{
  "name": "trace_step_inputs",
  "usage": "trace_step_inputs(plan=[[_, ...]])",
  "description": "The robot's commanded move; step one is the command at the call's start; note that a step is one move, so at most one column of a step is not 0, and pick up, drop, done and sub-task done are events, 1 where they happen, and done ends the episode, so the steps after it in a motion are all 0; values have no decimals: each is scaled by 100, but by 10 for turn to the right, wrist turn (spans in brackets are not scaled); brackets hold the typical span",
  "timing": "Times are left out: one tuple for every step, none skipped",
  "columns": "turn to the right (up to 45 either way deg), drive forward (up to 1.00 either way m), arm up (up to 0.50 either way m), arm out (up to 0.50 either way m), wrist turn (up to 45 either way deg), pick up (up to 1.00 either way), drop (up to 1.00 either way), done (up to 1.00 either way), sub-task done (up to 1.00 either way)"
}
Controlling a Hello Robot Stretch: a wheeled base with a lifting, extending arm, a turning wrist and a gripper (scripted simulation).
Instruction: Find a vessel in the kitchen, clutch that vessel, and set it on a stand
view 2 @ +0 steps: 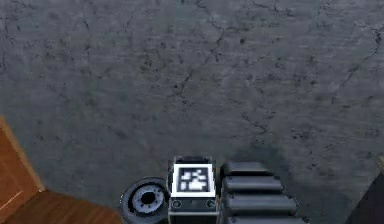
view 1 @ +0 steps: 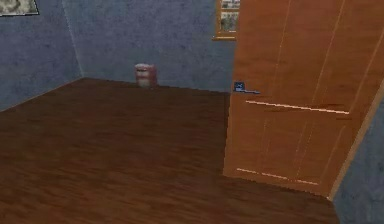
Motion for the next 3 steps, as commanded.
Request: trace_step_inputs(plan=[[-150,0,0,0,0,0,0,0,0],[0,100,0,0,0,0,0,0,0],[0,45,0,0,0,0,0,0,0]])
